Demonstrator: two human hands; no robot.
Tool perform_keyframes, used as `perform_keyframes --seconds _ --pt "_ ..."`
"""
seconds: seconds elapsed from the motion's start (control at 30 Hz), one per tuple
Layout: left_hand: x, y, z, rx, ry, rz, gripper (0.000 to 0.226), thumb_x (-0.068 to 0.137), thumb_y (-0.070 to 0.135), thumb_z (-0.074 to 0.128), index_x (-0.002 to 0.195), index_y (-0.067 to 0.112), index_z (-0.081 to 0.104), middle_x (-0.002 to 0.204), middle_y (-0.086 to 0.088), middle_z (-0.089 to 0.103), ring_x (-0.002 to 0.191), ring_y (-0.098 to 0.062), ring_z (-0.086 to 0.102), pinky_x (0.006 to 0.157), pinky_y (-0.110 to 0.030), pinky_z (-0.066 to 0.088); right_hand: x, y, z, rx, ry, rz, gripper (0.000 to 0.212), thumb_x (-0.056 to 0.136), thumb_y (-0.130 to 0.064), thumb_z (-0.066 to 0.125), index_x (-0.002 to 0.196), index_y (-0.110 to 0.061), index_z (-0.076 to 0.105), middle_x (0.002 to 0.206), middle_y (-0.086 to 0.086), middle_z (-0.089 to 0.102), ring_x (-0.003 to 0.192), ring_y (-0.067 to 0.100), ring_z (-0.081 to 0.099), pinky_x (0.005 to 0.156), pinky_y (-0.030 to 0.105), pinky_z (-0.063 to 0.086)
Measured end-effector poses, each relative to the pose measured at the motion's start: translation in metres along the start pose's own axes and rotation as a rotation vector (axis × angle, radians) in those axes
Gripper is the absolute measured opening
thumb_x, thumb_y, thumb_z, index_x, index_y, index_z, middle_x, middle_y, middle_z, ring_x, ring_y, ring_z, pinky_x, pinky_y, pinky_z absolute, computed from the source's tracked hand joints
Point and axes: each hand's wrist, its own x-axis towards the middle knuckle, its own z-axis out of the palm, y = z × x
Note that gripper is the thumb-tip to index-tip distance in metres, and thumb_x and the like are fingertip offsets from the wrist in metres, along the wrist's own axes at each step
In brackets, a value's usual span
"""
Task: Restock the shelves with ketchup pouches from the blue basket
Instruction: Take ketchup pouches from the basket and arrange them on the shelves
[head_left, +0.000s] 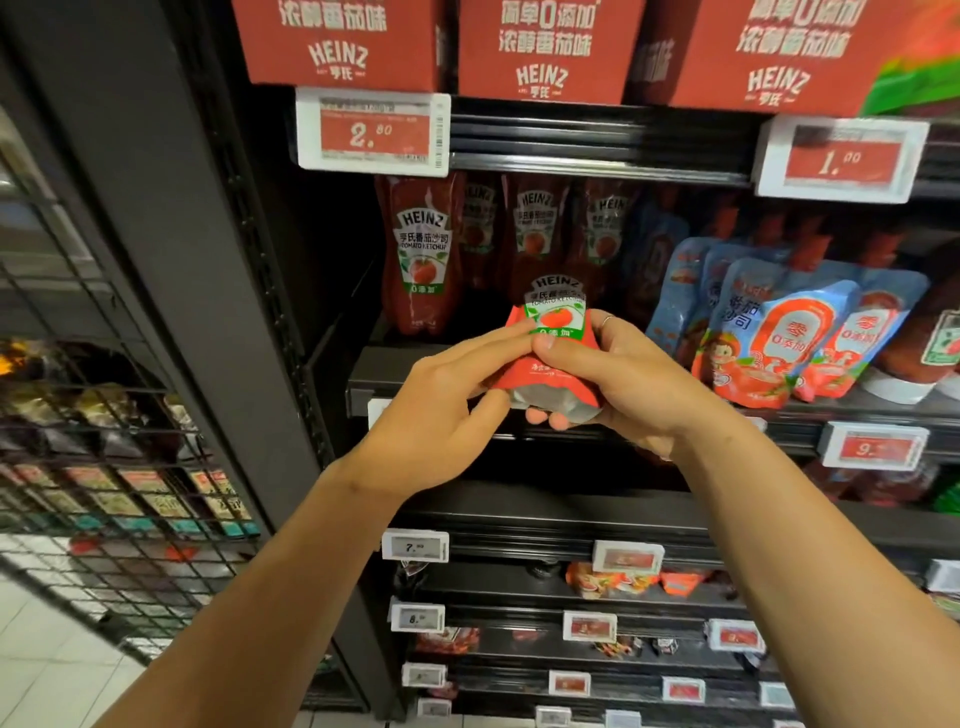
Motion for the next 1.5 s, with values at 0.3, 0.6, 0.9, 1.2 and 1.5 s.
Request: perform_keyframes --seconds 0.3,0.6,0.9,1.2,1.5 --pt "0.035 -0.039 -0.038 0.384 0.496 -0.501 0.054 0.078 0.043 0.077 0.125 0.021 0.060 0.118 -0.007 0.060 0.104 -0.018 0.058 0.080 -0.014 0.041 0.046 -0.016 -0.007 -0.210 0.477 -0.176 0.067 0.066 -0.009 0.093 0.124 -0.017 0.059 0.096 -0.001 0.077 0.082 0.016 0.076 0.058 0.020 0.057" --pt "0.087 -0.080 -0.025 0.564 0.331 -0.725 0.114 0.076 0.036 0.086 0.159 0.011 0.010 0.152 -0.021 0.031 0.135 -0.039 0.042 0.111 -0.044 0.038 0.122 0.005 0.004 -0.710 0.592 -0.197 0.089 0.078 -0.026 0.085 0.148 -0.008 0.035 0.137 0.012 0.061 0.124 0.031 0.059 0.095 0.026 0.043" --pt "0.098 -0.115 -0.037 0.543 0.261 -0.709 0.094 0.091 0.032 0.072 0.159 0.004 0.014 0.156 -0.021 0.037 0.143 -0.036 0.038 0.113 -0.036 0.032 0.155 0.006 0.014 -0.877 0.568 -0.109 0.078 0.089 -0.045 0.072 0.144 0.000 0.040 0.137 0.020 0.059 0.127 0.039 0.055 0.102 0.040 0.048" --pt "0.100 -0.114 -0.036 0.664 0.337 -0.726 0.073 0.080 0.046 0.080 0.131 0.004 0.048 0.133 -0.022 0.052 0.117 -0.038 0.058 0.092 -0.039 0.049 0.153 0.014 0.014 -0.823 0.638 -0.162 0.061 0.076 -0.032 0.088 0.124 -0.003 0.062 0.123 0.016 0.068 0.117 0.033 0.063 0.093 0.030 0.050" --pt "0.097 -0.119 -0.037 0.605 0.370 -0.728 0.067 0.076 0.044 0.081 0.123 0.004 0.056 0.120 -0.018 0.066 0.112 -0.036 0.064 0.085 -0.034 0.051 0.162 0.018 0.009 -0.801 0.644 -0.205 0.045 0.079 -0.014 0.085 0.119 -0.004 0.067 0.117 0.017 0.072 0.112 0.032 0.067 0.099 0.039 0.054"
